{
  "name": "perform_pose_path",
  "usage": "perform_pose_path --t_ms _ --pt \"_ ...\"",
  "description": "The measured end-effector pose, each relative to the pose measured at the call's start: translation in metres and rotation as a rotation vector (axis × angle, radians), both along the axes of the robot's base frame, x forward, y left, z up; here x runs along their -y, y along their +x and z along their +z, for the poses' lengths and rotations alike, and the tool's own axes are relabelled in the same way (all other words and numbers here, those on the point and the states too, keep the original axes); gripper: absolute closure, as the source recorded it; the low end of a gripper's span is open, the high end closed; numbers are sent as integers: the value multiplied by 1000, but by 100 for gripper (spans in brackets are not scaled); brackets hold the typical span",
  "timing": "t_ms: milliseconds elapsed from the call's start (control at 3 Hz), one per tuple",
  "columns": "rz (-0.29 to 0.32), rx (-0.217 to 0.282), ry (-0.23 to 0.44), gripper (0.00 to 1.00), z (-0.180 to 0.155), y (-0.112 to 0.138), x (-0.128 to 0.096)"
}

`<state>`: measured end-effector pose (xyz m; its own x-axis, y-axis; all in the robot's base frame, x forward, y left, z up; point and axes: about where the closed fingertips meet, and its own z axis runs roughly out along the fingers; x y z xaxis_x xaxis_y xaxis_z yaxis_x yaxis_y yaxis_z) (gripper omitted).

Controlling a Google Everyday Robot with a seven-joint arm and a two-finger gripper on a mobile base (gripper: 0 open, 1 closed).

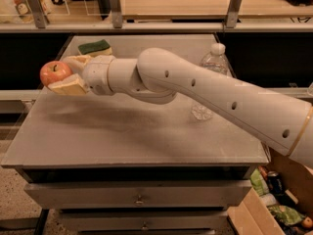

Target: Move apple near sponge

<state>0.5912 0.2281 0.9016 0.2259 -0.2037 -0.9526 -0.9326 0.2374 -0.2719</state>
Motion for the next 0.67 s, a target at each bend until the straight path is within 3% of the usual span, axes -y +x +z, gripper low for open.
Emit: perform_pose_path --t_ms 667 --pt "-7 -2 -22 100 -8 17 -20"
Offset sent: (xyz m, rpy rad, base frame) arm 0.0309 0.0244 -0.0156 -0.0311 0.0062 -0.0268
